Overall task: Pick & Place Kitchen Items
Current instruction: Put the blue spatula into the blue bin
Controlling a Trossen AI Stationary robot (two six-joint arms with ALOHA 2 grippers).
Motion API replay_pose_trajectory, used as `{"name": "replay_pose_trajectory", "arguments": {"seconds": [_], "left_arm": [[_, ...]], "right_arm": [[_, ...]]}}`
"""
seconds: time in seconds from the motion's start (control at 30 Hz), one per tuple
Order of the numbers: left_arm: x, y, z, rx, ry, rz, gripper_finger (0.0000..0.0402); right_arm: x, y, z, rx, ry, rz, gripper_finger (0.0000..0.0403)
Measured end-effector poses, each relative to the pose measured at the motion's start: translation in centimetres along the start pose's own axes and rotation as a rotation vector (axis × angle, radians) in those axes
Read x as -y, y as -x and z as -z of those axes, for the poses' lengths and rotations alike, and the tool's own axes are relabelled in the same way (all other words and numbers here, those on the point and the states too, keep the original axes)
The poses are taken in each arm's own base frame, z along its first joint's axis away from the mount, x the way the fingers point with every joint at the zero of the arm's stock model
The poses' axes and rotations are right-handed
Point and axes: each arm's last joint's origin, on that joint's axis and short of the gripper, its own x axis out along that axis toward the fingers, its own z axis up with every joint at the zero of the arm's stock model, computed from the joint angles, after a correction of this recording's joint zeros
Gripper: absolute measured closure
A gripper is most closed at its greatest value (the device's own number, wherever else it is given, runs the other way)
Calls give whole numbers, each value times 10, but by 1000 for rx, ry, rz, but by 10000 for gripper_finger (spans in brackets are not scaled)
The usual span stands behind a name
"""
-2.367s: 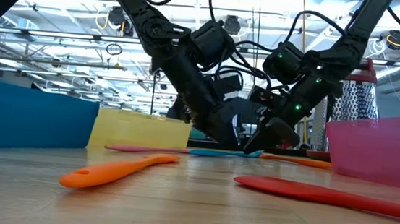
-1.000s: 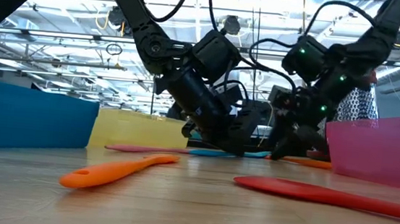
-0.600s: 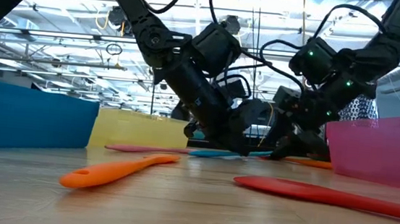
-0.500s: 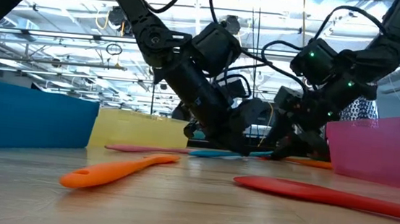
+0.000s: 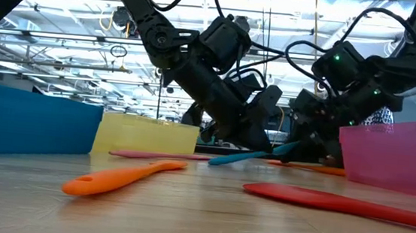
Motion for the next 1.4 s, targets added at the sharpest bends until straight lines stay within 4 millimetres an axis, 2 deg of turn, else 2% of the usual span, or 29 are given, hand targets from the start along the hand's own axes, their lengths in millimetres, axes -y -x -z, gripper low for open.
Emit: {"name": "replay_pose_trajectory", "arguments": {"seconds": [0.1,0.23,0.5,0.63,0.9,1.13,1.4], "left_arm": [[-2,0,-1,2,3,0,366],[-4,0,-2,-3,9,9,365],[-7,-1,-4,-10,32,21,365],[-12,-1,-4,-18,45,5,365],[-18,-2,-6,-14,50,-10,364],[-17,-2,-6,-14,21,-3,364],[-17,-2,-5,-26,-148,5,364]], "right_arm": [[-4,2,2,6,1,-1,376],[-7,3,1,24,3,11,381],[-6,4,-1,48,8,14,331],[-7,4,-2,56,10,13,323],[-10,4,-3,52,20,-5,387],[-10,4,-3,51,19,-2,371],[-10,4,-3,52,19,-5,389]]}}
